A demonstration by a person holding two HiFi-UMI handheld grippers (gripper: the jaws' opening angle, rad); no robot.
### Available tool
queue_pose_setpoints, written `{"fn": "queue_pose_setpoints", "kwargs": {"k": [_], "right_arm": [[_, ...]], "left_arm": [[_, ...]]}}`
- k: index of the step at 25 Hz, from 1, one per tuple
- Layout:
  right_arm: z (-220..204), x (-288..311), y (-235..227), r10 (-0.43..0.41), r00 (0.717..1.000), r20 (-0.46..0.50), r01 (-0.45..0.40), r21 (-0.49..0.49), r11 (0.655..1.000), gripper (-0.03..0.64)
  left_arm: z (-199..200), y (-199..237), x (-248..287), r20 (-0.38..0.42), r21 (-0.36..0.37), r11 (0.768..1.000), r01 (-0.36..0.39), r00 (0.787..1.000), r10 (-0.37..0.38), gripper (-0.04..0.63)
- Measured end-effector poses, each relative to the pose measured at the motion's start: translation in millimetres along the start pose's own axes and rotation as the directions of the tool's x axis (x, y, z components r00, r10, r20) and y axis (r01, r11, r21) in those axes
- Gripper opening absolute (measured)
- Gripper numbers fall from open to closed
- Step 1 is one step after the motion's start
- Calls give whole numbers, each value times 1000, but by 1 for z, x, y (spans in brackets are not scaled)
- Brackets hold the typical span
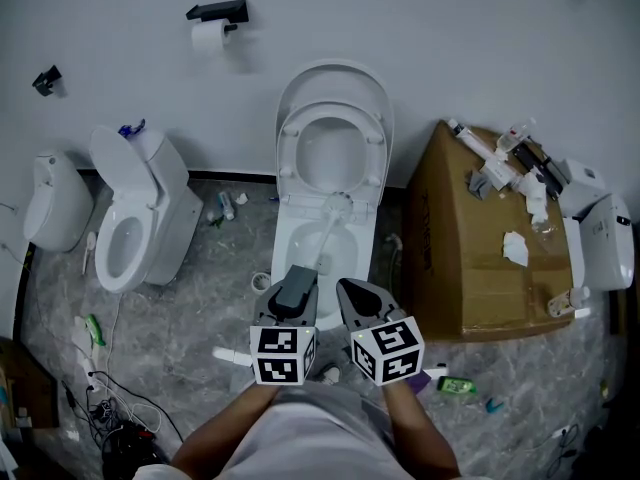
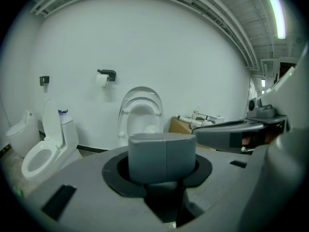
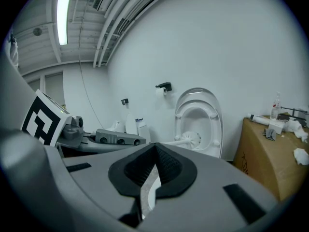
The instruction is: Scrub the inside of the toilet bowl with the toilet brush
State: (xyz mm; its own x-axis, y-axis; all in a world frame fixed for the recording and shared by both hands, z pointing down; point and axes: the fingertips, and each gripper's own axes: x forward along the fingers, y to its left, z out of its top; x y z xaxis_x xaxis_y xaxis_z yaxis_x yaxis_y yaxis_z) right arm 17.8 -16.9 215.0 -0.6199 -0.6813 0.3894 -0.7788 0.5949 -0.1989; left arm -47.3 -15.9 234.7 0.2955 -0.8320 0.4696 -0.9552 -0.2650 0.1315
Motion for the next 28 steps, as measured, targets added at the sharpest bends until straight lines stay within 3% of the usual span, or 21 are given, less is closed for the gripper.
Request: {"fn": "queue_pose_setpoints", "kwargs": {"k": [28], "right_arm": [[-4, -12, 15, -1, 1000, 29, 3, -36, 999, -3]], "left_arm": [[-9, -6, -17, 0, 0, 1000, 3, 1000, -3, 158]]}}
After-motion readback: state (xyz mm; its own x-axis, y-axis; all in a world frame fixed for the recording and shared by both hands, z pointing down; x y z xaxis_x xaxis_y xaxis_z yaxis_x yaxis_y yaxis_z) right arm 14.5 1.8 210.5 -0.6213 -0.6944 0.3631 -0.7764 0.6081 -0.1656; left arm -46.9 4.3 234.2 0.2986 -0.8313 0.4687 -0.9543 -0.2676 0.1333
